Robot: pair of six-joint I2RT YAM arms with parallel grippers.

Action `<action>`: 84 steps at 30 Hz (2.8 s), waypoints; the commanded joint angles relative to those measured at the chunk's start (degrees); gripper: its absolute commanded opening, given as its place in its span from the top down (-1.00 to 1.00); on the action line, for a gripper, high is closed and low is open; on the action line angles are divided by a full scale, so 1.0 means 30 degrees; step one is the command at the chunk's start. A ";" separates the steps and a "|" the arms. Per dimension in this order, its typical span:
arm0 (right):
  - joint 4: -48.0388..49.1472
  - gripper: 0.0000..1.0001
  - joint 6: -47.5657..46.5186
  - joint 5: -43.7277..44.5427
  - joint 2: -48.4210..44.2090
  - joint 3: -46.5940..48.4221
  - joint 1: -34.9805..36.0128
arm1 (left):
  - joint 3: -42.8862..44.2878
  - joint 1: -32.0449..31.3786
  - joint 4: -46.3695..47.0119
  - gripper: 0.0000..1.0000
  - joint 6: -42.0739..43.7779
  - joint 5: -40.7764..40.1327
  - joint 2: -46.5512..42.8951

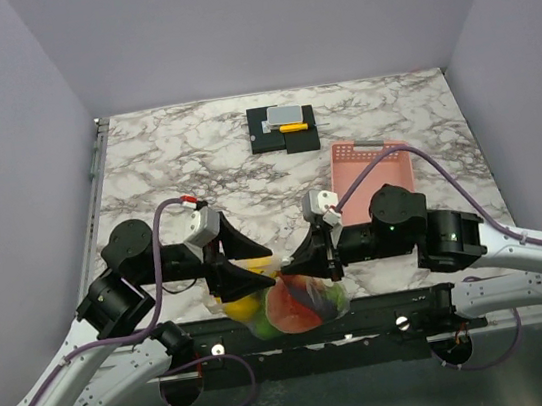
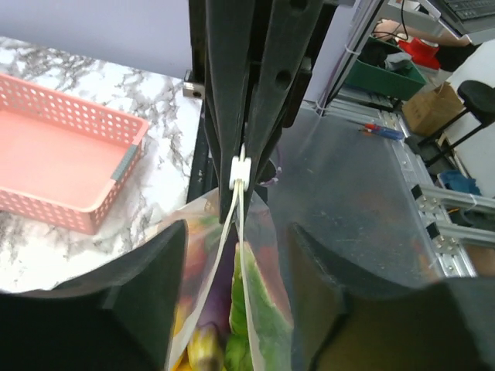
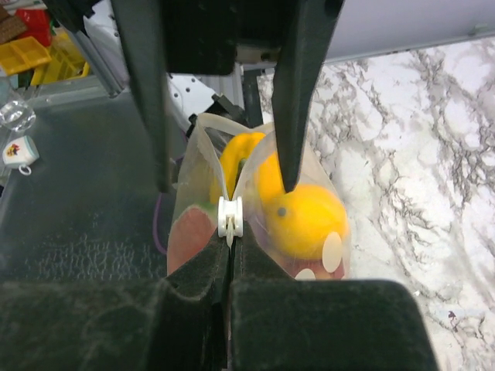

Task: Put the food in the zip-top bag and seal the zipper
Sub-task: Zip the zipper food storage bag.

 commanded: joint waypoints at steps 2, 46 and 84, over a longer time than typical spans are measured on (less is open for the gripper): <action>-0.1150 0.99 0.0177 -0.0964 0.0540 0.1159 0.0162 | 0.1218 0.0022 0.0705 -0.42 0.0396 -0.0511 0.0236; -0.2880 0.99 0.1091 0.0897 0.1697 0.2550 0.0172 | -0.0717 0.0027 0.2723 0.54 -0.0737 0.1792 0.1400; -0.1370 0.99 0.1069 0.3438 -0.2034 0.1732 0.0150 | -0.0945 0.0027 0.2039 1.00 -0.0184 0.1278 0.1419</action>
